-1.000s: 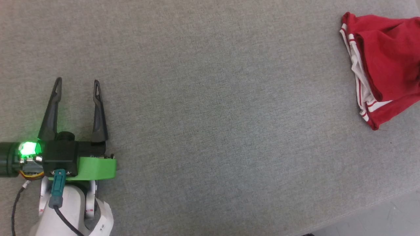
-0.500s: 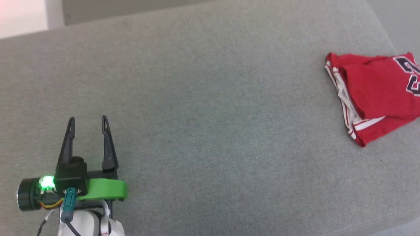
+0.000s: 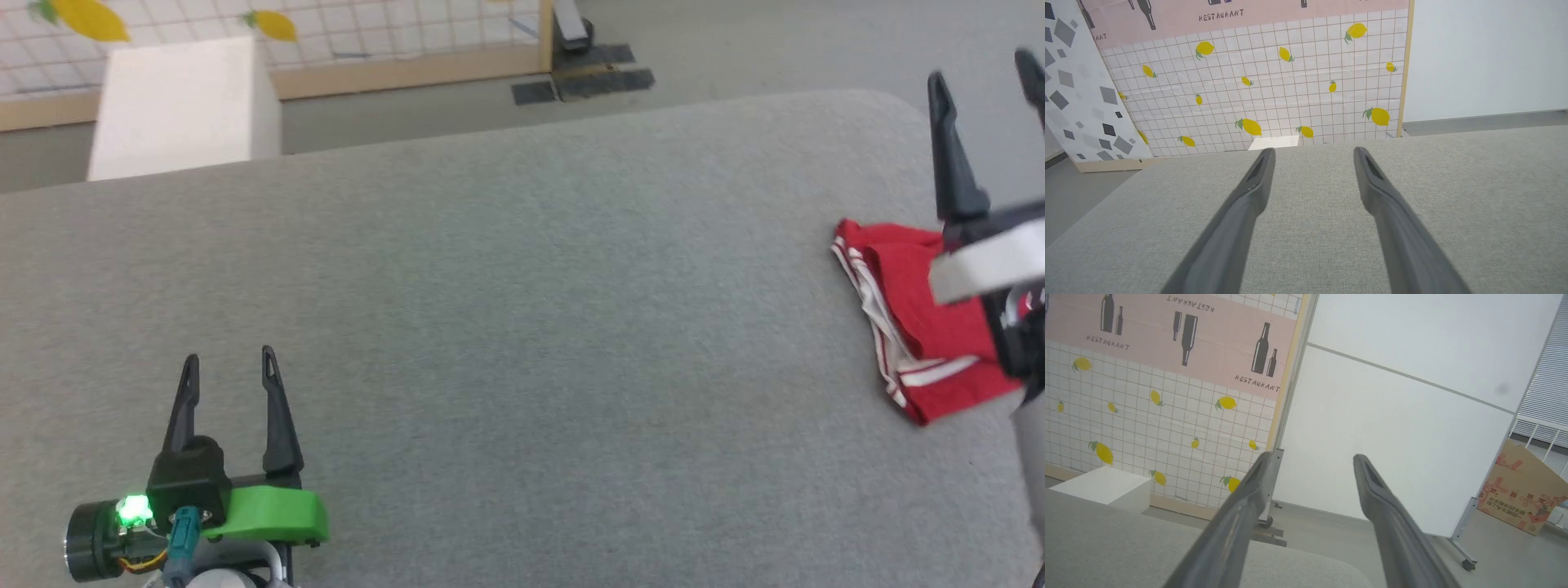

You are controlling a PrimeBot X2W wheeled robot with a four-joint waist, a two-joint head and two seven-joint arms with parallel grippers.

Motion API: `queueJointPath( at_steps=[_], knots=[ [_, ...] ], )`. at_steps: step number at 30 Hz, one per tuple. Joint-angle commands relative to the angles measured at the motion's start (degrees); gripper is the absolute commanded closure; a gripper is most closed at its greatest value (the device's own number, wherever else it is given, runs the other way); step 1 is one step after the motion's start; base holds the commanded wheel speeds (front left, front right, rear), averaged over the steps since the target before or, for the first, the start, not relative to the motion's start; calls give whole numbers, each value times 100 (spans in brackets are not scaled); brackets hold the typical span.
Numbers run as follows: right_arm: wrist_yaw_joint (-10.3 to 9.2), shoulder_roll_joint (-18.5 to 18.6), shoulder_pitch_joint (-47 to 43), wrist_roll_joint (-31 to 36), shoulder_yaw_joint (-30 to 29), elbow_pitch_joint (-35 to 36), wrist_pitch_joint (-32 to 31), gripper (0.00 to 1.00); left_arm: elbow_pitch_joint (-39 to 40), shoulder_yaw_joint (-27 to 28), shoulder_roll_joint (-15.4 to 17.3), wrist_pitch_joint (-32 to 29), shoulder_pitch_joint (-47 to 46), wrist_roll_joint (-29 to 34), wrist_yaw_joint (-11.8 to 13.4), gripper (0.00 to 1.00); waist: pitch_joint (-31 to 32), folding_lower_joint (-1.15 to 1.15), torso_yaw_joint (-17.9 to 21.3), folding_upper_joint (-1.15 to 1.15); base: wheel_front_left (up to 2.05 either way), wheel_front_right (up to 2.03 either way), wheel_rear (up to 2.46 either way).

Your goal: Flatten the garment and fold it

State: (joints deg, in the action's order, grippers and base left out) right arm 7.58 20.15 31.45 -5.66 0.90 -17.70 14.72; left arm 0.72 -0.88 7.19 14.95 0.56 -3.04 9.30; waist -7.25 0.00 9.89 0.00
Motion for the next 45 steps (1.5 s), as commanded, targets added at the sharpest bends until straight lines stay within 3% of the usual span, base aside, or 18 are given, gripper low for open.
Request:
queueJointPath(
  at_steps=[1,8,14,28,42,43,45],
  knots=[
    [-9,-187,-253,41,-152,183,28,0,-17,18,-36,5,66,-26,-31,0,304,0,-327,0,0,0,0],
    [-9,-1137,-1493,99,-552,739,28,0,-57,73,-145,5,176,-43,-129,0,558,0,-538,0,0,0,0],
    [-9,-1558,-2226,126,-520,876,28,0,-115,80,-220,5,275,-32,-219,0,690,0,-646,0,0,0,0],
    [-9,-1725,-3286,-70,-565,1491,28,0,-299,75,-289,5,325,41,-433,0,765,0,-771,0,0,0,0],
    [-9,-1727,-3391,-56,-542,1482,28,0,-371,160,-333,5,313,48,-550,0,762,0,-739,0,0,0,0],
    [0,-1712,-3347,-79,-547,1474,0,100,-367,153,-315,0,268,15,-524,100,761,0,-738,0,0,0,0],
    [0,-1711,-3346,-80,-547,1474,-4,100,-368,150,-315,-1,266,21,-526,100,760,0,-738,0,0,0,0]
  ],
)
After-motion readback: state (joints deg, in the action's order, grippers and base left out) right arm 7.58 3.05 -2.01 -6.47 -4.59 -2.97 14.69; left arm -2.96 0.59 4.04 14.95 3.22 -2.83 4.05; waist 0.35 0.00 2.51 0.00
